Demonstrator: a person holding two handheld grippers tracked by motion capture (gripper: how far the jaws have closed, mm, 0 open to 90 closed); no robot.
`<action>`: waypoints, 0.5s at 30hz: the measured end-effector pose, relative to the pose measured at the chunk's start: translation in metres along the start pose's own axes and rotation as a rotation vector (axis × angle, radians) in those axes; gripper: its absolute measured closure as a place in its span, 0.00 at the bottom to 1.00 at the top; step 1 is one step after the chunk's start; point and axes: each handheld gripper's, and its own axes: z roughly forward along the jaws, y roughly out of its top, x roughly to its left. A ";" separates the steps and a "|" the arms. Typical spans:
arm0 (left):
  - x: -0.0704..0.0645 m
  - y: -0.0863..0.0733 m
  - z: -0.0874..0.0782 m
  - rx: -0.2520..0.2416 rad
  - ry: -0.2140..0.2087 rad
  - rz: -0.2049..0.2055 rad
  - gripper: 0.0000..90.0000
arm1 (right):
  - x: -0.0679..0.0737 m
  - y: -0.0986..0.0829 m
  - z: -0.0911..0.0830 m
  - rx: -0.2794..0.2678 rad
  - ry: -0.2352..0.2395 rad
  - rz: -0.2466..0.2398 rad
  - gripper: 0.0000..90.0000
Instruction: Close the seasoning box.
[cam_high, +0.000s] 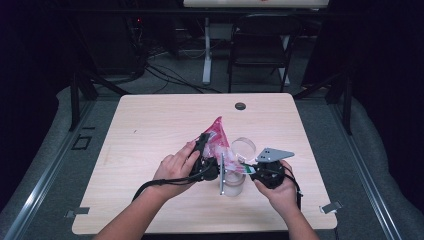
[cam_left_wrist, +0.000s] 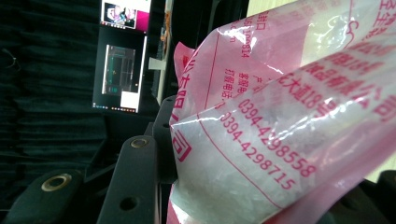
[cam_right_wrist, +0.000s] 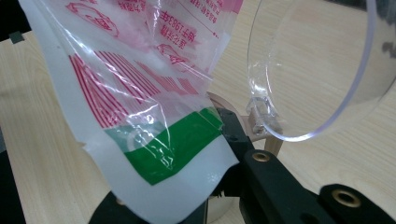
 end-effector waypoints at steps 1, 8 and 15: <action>0.000 -0.001 0.000 -0.003 -0.001 -0.005 0.68 | 0.000 0.000 0.000 -0.001 -0.001 -0.002 1.00; -0.001 -0.004 0.001 0.006 -0.021 -0.034 0.68 | 0.002 0.001 -0.001 -0.001 -0.007 -0.012 1.00; -0.002 -0.008 0.000 0.010 -0.031 -0.056 0.68 | 0.003 0.003 -0.001 -0.007 -0.003 -0.014 1.00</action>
